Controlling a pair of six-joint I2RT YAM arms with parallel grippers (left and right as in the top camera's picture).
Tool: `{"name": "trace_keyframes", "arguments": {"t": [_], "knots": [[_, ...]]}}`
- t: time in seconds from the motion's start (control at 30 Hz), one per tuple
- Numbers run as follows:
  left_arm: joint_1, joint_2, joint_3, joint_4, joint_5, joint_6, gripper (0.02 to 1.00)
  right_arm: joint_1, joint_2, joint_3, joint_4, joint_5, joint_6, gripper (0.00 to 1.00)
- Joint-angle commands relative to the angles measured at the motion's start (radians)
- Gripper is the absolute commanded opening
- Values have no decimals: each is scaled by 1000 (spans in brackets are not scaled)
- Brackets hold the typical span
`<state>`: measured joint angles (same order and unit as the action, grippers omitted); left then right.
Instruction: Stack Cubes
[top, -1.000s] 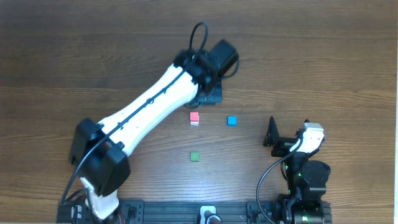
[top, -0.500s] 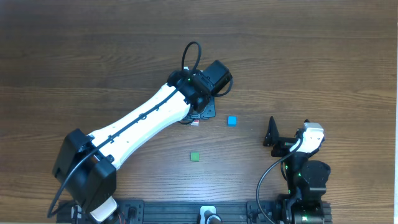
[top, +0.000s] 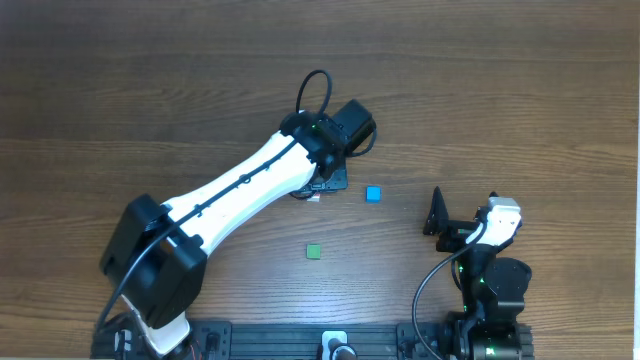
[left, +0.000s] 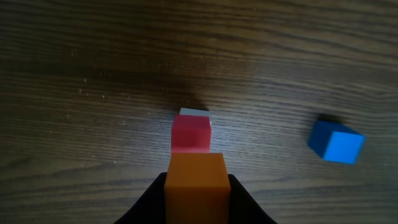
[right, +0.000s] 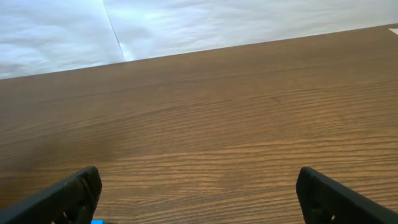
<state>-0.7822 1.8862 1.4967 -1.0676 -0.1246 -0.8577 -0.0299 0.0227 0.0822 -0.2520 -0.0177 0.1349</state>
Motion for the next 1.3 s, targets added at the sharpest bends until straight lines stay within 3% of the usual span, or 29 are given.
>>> {"name": "trace_keyframes", "arguments": {"t": [0.03, 1.3], "knots": [[8, 23, -8, 1, -15, -15, 42, 5, 0, -1, -16, -11, -2, 991], [30, 80, -8, 6, 3, -32, 42, 5, 0, -1, -16, -11, -2, 991]]}}
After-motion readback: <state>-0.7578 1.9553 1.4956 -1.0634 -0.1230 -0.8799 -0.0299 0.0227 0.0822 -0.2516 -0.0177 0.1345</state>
